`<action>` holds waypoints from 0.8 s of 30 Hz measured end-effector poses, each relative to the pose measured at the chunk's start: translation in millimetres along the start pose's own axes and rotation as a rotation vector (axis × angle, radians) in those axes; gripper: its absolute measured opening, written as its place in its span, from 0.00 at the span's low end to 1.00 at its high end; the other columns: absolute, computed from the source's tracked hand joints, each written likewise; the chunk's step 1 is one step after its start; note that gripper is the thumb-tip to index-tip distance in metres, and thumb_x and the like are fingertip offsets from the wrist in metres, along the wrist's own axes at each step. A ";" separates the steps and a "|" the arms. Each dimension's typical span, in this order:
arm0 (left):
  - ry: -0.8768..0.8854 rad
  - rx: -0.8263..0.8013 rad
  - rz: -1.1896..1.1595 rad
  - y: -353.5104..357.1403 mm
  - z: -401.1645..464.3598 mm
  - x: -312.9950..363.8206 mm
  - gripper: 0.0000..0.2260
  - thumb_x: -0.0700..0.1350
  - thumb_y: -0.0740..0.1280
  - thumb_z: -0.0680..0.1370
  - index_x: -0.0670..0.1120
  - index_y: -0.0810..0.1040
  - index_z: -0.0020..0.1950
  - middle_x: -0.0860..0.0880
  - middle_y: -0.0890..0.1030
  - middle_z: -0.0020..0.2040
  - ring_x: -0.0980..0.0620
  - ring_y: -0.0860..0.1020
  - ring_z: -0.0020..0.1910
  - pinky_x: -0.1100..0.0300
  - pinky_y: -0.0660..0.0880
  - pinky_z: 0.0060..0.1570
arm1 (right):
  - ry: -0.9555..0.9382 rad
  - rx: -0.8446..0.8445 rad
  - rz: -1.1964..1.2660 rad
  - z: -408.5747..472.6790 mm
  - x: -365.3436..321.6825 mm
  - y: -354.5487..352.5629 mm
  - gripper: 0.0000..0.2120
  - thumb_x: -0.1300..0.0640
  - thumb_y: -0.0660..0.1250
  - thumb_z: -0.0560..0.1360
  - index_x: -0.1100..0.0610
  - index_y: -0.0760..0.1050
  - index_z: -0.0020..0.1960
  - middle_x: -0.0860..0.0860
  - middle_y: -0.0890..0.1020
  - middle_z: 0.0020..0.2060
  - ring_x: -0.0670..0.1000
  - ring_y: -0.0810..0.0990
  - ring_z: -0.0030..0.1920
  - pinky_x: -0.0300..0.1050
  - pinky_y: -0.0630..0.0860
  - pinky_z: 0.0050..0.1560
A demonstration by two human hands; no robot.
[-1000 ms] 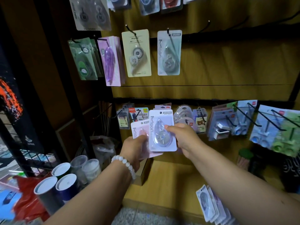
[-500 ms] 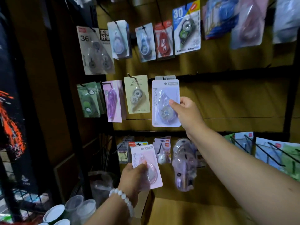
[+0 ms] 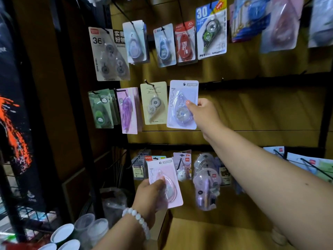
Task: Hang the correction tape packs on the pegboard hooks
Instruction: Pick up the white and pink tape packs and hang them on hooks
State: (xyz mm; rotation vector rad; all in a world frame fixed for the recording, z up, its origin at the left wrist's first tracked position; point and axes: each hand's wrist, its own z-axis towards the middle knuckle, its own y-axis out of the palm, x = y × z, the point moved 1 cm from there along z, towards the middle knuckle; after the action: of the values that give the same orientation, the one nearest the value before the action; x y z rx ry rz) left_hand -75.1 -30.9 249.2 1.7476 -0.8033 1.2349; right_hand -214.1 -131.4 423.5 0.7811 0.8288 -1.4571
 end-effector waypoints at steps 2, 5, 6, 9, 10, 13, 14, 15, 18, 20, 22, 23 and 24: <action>0.007 -0.010 0.003 -0.4 2.6 -2.9 0.13 0.41 0.67 0.78 0.38 0.76 0.61 0.36 0.81 0.55 0.34 0.81 0.53 0.43 0.81 0.44 | -0.003 0.015 -0.006 1.8 2.5 1.1 0.11 0.49 0.64 0.78 0.58 0.74 0.49 0.55 0.83 0.50 0.56 0.83 0.50 0.46 0.76 0.43; 0.020 -0.023 0.017 -0.9 4.6 -6.2 0.12 0.41 0.67 0.78 0.38 0.77 0.60 0.35 0.82 0.54 0.34 0.82 0.51 0.41 0.81 0.47 | 0.023 0.048 -0.018 8.2 9.2 2.2 0.14 0.48 0.64 0.78 0.60 0.74 0.48 0.57 0.82 0.49 0.58 0.82 0.52 0.47 0.73 0.42; 0.020 -0.024 0.021 -0.8 4.7 -6.9 0.12 0.41 0.67 0.78 0.38 0.77 0.59 0.35 0.82 0.54 0.33 0.82 0.51 0.39 0.80 0.48 | 0.033 0.055 -0.034 11.5 10.6 2.7 0.13 0.48 0.63 0.78 0.60 0.74 0.48 0.57 0.82 0.49 0.58 0.82 0.51 0.46 0.73 0.41; 0.024 -0.041 0.018 -1.1 6.2 -8.6 0.10 0.41 0.67 0.78 0.38 0.77 0.57 0.36 0.83 0.52 0.34 0.81 0.50 0.30 0.76 0.52 | 0.057 0.070 -0.087 27.6 12.1 5.1 0.13 0.49 0.63 0.79 0.59 0.76 0.53 0.53 0.82 0.50 0.54 0.82 0.49 0.43 0.74 0.39; 0.029 -0.049 0.020 -0.6 5.5 -8.3 0.09 0.40 0.67 0.78 0.38 0.78 0.56 0.36 0.83 0.51 0.34 0.81 0.49 0.29 0.74 0.54 | 0.068 0.082 -0.114 34.3 12.1 5.9 0.14 0.49 0.64 0.78 0.59 0.77 0.54 0.53 0.82 0.50 0.54 0.82 0.48 0.42 0.73 0.39; 0.025 -0.051 0.015 1.0 5.3 -7.7 0.10 0.42 0.66 0.78 0.38 0.78 0.57 0.35 0.83 0.51 0.36 0.81 0.47 0.33 0.77 0.53 | 0.101 0.103 -0.216 53.7 14.2 7.5 0.18 0.47 0.65 0.77 0.61 0.76 0.57 0.55 0.82 0.51 0.56 0.82 0.49 0.44 0.77 0.44; 0.017 -0.045 0.006 2.1 4.9 -6.9 0.11 0.43 0.66 0.79 0.38 0.78 0.57 0.35 0.83 0.52 0.36 0.81 0.46 0.38 0.80 0.47 | 0.115 0.101 -0.237 57.3 14.6 7.8 0.18 0.47 0.65 0.77 0.61 0.76 0.58 0.55 0.82 0.52 0.57 0.82 0.49 0.46 0.79 0.47; 0.006 -0.034 -0.004 3.0 4.4 -6.0 0.11 0.44 0.66 0.79 0.39 0.77 0.57 0.35 0.82 0.53 0.37 0.81 0.46 0.46 0.82 0.37 | 0.125 0.092 -0.250 60.7 16.1 8.0 0.19 0.47 0.65 0.77 0.61 0.75 0.58 0.55 0.82 0.53 0.57 0.82 0.49 0.49 0.80 0.50; -0.014 -0.020 -0.039 4.8 2.4 -5.0 0.08 0.45 0.64 0.80 0.41 0.76 0.54 0.38 0.82 0.50 0.39 0.81 0.43 0.64 0.72 0.19 | 0.126 0.086 -0.292 62.7 22.5 6.6 0.20 0.45 0.64 0.77 0.60 0.75 0.59 0.55 0.82 0.53 0.57 0.82 0.50 0.50 0.80 0.50; -0.018 -0.032 -0.049 6.9 -1.4 -3.2 0.06 0.45 0.64 0.80 0.42 0.75 0.51 0.40 0.82 0.48 0.40 0.81 0.41 0.64 0.71 0.19 | 0.110 0.086 -0.301 57.5 28.6 4.3 0.21 0.43 0.64 0.77 0.59 0.75 0.59 0.54 0.81 0.53 0.57 0.81 0.50 0.48 0.79 0.47; -0.028 -0.044 -0.055 8.7 -3.7 -2.4 0.05 0.44 0.64 0.81 0.43 0.75 0.50 0.40 0.82 0.47 0.41 0.81 0.41 0.62 0.74 0.21 | 0.092 0.068 -0.292 46.8 36.2 1.6 0.19 0.44 0.64 0.77 0.59 0.74 0.57 0.53 0.80 0.52 0.55 0.81 0.49 0.45 0.78 0.42; -0.034 -0.049 -0.057 9.2 -4.0 -2.9 0.05 0.44 0.64 0.81 0.43 0.75 0.50 0.40 0.82 0.47 0.41 0.81 0.41 0.60 0.76 0.24 | 0.080 0.058 -0.295 39.3 39.7 0.0 0.18 0.44 0.64 0.77 0.58 0.73 0.56 0.53 0.80 0.51 0.54 0.81 0.47 0.44 0.77 0.40; -0.034 -0.050 -0.066 9.4 -4.1 -3.2 0.04 0.43 0.64 0.81 0.43 0.75 0.50 0.40 0.82 0.47 0.41 0.82 0.41 0.57 0.77 0.28 | 0.077 0.046 -0.303 30.9 42.7 -1.7 0.16 0.45 0.65 0.77 0.58 0.73 0.54 0.53 0.80 0.49 0.54 0.81 0.46 0.44 0.76 0.40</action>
State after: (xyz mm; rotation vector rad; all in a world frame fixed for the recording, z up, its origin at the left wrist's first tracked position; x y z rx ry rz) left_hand -85.9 -31.4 249.3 1.7452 -0.7834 1.1348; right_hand -217.7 -179.9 403.1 0.7739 1.0076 -1.7274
